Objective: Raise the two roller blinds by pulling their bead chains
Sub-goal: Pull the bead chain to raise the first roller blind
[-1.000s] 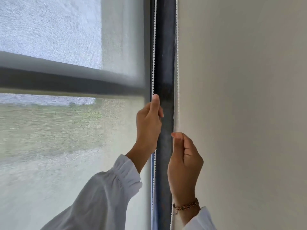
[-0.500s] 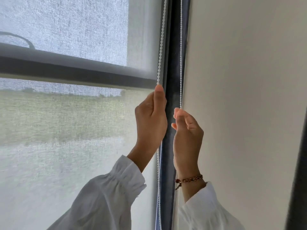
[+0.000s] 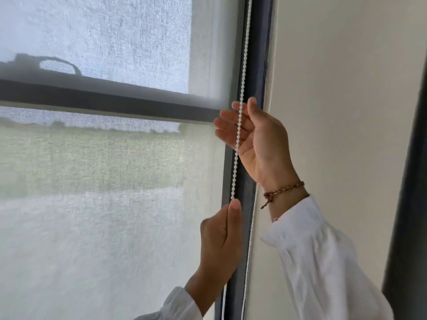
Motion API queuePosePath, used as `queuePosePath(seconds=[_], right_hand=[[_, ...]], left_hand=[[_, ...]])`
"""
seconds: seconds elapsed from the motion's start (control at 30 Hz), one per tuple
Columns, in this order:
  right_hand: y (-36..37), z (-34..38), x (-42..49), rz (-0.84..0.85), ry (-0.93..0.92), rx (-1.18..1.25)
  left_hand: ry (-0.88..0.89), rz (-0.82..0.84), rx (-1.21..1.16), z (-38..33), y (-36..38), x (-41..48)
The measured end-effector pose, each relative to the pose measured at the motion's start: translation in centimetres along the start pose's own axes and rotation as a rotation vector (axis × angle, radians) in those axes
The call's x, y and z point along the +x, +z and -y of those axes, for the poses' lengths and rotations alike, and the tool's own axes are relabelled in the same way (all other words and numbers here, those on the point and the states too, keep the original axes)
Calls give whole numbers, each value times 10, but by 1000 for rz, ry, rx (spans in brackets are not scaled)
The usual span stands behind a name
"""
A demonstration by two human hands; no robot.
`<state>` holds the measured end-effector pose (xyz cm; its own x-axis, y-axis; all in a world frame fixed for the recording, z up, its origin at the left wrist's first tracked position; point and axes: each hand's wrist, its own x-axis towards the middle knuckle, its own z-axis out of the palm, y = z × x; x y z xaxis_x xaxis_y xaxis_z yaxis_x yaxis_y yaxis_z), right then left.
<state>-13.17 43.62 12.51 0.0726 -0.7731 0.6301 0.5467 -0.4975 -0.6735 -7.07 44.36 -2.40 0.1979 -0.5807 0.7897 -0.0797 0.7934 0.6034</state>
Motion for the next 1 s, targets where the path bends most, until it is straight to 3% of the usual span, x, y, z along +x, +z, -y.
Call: queuePosePath(seconds=[0.1,0.23,0.43,0.53,0.73,0.87,1.0], right_hand=[[10,3,-6,-66,14,-40],[23,-4,-21,-201,-187,-108],[22,5,-42,-206,-373,-120],[12,-3,-61,-228,-402,-178],[-17,-73,-127,-265,-533,-560],[-25,-120,-163,-261,-626,-769],[-11,-122,-167,-250,-691,-821]], left_hand=[[12,1,88,7,-7,-10],[32,14,77,0,-9,-14],[-221,176,-146,-11,-23,-10],[-275,154,-140,-25,-28,2],[-188,244,-297,-100,-27,63],[-252,342,-440,-144,-26,93],[-248,127,-445,-156,-23,100]])
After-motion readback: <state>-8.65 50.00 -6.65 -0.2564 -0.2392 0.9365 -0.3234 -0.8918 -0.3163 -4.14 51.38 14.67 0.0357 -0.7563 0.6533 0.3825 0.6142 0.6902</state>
